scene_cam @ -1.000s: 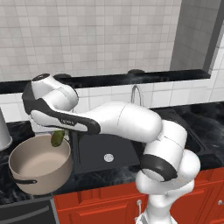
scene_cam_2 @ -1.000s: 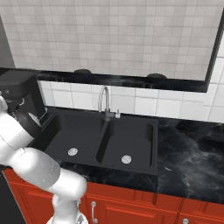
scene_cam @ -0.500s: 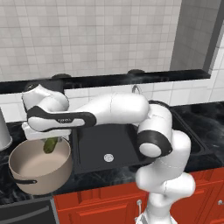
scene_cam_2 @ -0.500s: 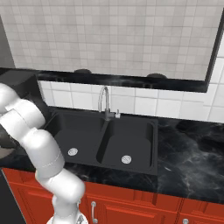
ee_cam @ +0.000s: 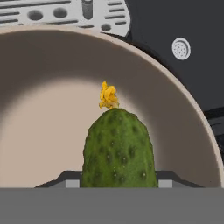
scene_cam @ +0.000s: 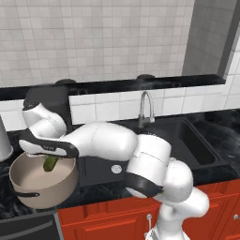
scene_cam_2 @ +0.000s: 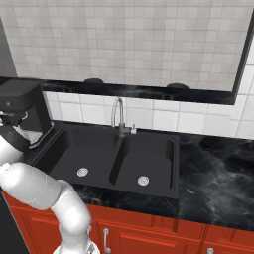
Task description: Dump the cucumber from the pot into the sink. Then turn on the water and wash the cucumber. Then turn off the water and put the cucumber back in the pot.
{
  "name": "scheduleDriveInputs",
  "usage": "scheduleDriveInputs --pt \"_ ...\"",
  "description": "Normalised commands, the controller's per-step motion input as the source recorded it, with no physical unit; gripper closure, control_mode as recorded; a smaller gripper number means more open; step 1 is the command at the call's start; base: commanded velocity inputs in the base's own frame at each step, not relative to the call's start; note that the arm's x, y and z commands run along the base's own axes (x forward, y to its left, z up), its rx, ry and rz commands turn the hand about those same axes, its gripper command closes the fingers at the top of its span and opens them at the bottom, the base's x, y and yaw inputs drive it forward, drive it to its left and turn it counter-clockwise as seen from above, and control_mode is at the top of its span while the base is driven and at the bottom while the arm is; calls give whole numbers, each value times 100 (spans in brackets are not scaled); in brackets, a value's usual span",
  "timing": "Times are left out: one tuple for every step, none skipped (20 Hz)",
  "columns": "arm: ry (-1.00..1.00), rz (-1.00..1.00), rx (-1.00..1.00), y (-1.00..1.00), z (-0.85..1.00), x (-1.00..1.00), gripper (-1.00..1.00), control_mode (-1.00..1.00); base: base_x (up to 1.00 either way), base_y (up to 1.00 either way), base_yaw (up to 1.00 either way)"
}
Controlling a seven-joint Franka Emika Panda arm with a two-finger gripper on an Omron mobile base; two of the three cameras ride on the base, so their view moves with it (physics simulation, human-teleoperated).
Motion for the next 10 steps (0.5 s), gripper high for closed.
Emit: scheduleDriveInputs --pt "0 -5 -3 26 -33 26 100 -100 0 0 0" --pt "0 -5 -3 29 -28 25 100 -100 0 0 0" --pt "0 -5 -2 28 -26 27 100 -100 0 0 0" --pt "0 -5 -1 31 -23 31 100 -100 0 0 0" --pt "3 -4 -1 29 -19 35 100 -100 0 0 0" --pt "3 -3 0 28 -15 36 100 -100 0 0 0" --pt "6 -2 0 27 -11 41 100 -100 0 0 0" --pt "9 -1 0 24 -9 44 100 -100 0 0 0" --pt "9 0 0 19 -7 45 100 -100 0 0 0" --pt "10 0 0 16 -9 42 100 -100 0 0 0"
